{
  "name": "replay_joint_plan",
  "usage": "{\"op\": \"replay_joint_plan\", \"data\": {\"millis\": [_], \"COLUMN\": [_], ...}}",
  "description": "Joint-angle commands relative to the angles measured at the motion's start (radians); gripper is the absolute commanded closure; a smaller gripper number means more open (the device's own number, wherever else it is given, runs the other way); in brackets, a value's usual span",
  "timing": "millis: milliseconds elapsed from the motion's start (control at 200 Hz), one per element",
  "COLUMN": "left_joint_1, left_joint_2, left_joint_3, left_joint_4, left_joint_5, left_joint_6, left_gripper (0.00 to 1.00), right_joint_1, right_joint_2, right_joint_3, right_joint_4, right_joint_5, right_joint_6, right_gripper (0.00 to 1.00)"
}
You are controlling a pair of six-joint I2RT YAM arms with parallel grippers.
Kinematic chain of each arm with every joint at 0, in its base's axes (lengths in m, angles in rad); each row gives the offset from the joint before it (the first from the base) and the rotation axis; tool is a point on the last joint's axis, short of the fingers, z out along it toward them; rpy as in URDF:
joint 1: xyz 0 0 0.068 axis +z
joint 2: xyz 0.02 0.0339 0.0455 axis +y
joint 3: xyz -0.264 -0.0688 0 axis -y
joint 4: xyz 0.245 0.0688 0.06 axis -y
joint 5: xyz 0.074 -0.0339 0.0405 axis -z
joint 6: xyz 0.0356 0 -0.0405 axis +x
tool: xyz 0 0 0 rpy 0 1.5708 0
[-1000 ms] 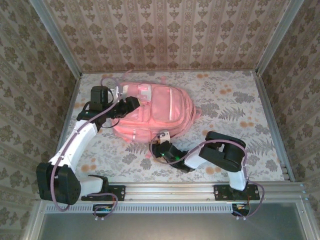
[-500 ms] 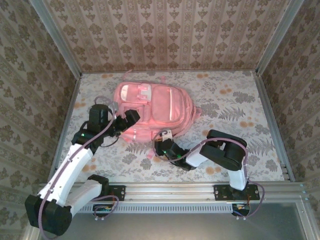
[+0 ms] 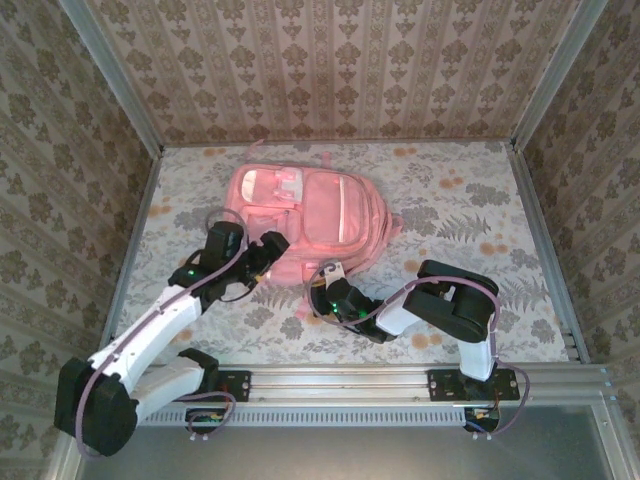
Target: Pack the student bag
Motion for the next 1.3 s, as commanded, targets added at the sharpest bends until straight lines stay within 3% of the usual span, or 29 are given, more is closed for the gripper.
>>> {"op": "replay_joint_plan", "data": {"millis": [0,130,325,610,805,1295], "left_joint_1": [-0.01,-0.023,-0.009,0.009,0.024,0.031], "left_joint_2": [0.052,0.099,0.167,0.222,0.221,0.191], "left_joint_3": [-0.023,-0.04,-0.043,-0.015,-0.029,-0.026], "left_joint_4": [0.127,0.169,0.214,0.205,0.191,0.15], "left_joint_5": [-0.023,-0.042,-0.085,-0.126,-0.137,-0.147], "left_joint_6": [-0.065,-0.089,-0.067,-0.011,-0.001,0.027], "left_gripper": [0.17,0.25,0.58,0.87,0.89,0.9], "right_joint_1": [-0.002,-0.002,-0.001,0.001,-0.001,-0.028], "right_joint_2": [-0.023,-0.026,-0.008,-0.044,-0.084,-0.203], "right_joint_3": [-0.019,-0.013,0.002,0.007,-0.008,-0.125], "right_joint_4": [0.004,-0.004,-0.049,-0.203,-0.273,-0.281], "right_joint_5": [-0.007,-0.001,0.027,0.124,0.176,0.167], "right_joint_6": [-0.01,-0.01,-0.008,-0.028,-0.037,-0.099], "right_gripper": [1.0,1.0,1.0,1.0,1.0,1.0]}}
